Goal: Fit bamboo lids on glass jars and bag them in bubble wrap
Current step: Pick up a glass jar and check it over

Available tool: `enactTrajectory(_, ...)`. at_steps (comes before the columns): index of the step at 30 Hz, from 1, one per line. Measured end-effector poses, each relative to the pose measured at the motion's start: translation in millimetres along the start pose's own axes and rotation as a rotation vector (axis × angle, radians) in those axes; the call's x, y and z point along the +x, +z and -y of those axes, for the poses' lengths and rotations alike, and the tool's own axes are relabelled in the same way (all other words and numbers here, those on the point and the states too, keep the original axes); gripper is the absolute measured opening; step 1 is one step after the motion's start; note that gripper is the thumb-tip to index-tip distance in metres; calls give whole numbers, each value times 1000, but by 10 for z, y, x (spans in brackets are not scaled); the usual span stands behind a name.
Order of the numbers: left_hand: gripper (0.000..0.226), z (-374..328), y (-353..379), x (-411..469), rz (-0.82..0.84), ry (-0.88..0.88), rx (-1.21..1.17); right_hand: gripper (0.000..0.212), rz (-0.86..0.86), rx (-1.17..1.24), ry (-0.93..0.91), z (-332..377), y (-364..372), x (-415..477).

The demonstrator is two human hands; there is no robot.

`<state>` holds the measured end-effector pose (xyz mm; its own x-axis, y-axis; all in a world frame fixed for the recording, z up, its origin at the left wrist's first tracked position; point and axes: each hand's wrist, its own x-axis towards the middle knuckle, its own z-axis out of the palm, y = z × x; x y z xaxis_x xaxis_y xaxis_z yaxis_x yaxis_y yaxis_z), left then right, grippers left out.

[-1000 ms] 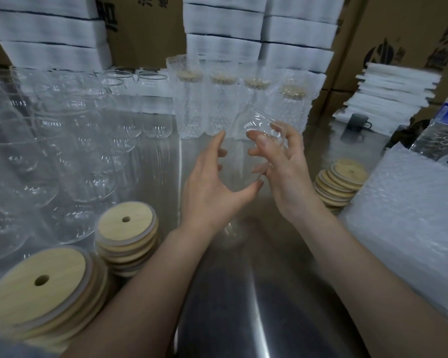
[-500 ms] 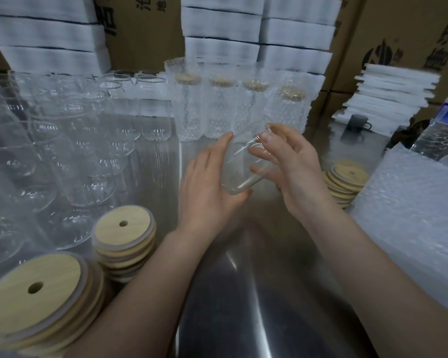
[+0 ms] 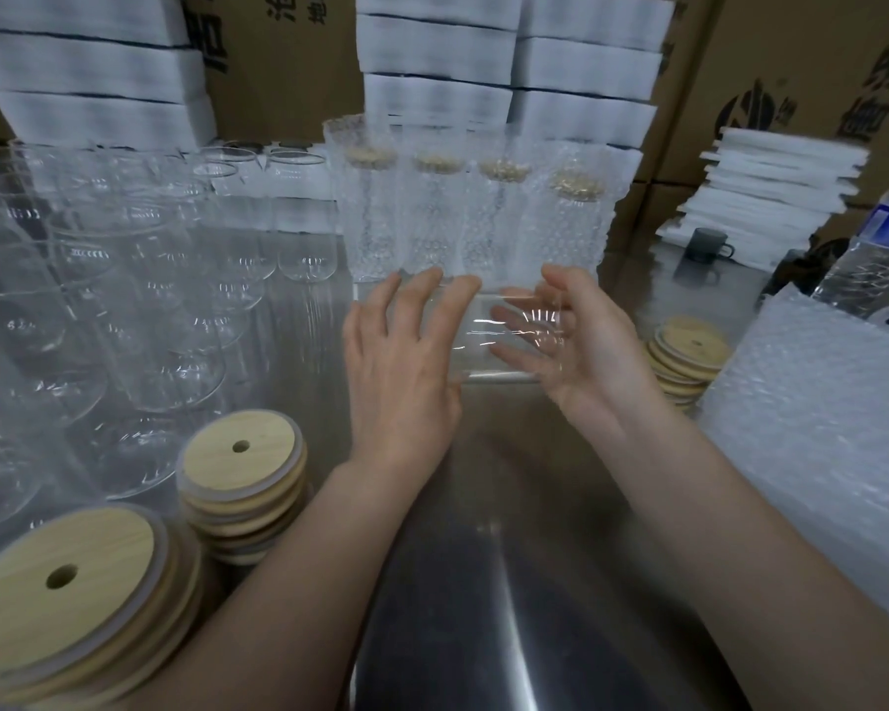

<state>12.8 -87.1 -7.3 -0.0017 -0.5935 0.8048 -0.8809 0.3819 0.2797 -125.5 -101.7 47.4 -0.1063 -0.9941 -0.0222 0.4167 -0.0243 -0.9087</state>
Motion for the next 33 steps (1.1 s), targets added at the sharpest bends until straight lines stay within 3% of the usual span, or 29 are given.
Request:
enactTrajectory(5, 78, 5, -2, 15, -28, -90, -53, 20, 164, 174, 94, 17, -43, 51)
enactTrajectory(11, 82, -8, -4, 14, -33, -247, -218, 20, 449, 267, 27, 14, -33, 32)
enactTrajectory(17, 90, -26, -10, 6, -53, -315, -323, 55, 622, 79, -98, 58, -71, -2)
enactTrajectory(20, 90, -26, -8, 1, -48, -321, -337, 70, 608, 5, -144, 56, -50, -23)
enactTrajectory(27, 88, -11, 11, -6, -20, -305, -241, 59, 413, -139, -294, 3, -13, -81)
enactTrajectory(33, 84, -15, 19, -11, -30, -239, -163, 49, 271, -123, -311, -18, 22, -99)
